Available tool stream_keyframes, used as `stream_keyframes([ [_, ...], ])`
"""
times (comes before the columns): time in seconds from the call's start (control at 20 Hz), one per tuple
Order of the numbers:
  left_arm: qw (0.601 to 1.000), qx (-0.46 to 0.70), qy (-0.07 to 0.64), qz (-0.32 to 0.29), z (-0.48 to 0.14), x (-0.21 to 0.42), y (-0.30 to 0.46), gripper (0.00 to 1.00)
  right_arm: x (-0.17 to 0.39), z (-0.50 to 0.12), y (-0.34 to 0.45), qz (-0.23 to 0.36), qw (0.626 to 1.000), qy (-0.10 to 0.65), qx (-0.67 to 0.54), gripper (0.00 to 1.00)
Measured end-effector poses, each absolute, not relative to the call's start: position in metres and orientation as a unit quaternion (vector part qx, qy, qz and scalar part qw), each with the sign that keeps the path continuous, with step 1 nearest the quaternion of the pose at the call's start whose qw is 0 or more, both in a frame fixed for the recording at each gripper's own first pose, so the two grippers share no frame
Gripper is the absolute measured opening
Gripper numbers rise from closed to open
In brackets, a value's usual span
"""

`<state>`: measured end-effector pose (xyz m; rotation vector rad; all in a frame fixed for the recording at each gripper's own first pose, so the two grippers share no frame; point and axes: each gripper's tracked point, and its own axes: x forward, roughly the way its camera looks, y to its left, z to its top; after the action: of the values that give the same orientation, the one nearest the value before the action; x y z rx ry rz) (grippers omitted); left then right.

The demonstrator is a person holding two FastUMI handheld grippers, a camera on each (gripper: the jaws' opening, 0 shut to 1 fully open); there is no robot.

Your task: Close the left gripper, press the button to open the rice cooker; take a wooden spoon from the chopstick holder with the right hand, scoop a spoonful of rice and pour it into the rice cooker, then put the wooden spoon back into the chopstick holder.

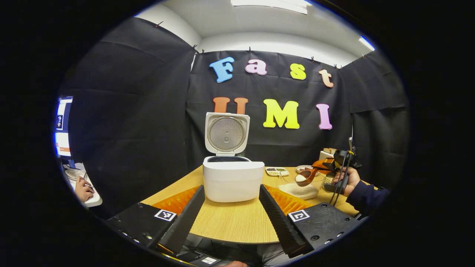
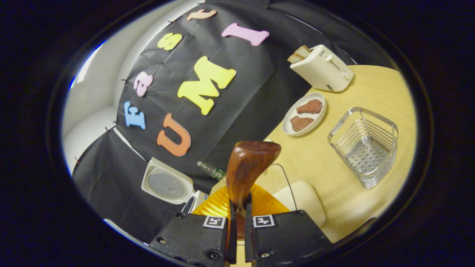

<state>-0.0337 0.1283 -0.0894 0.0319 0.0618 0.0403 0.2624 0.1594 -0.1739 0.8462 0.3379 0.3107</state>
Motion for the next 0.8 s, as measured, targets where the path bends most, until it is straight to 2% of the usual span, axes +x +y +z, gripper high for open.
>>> stream_keyframes([
  [0.35, 0.999, 0.019, 0.034, 0.022, -0.082, -0.04, 0.128, 0.94, 0.254, -0.128, 0.148, 0.199, 0.773, 0.13, 0.588, 0.13],
  [0.5, 0.999, 0.024, 0.028, 0.024, -0.076, -0.049, 0.129, 0.94, 0.248, -0.112, 0.181, 0.239, 0.723, 0.15, 0.631, 0.15],
  [0.55, 0.999, 0.024, 0.027, 0.024, -0.076, -0.053, 0.129, 0.94, 0.248, -0.108, 0.191, 0.249, 0.71, 0.157, 0.64, 0.13],
  [0.8, 0.999, 0.032, 0.021, 0.022, -0.075, -0.067, 0.133, 0.94, 0.246, -0.094, 0.26, 0.279, 0.721, 0.184, 0.608, 0.13],
])
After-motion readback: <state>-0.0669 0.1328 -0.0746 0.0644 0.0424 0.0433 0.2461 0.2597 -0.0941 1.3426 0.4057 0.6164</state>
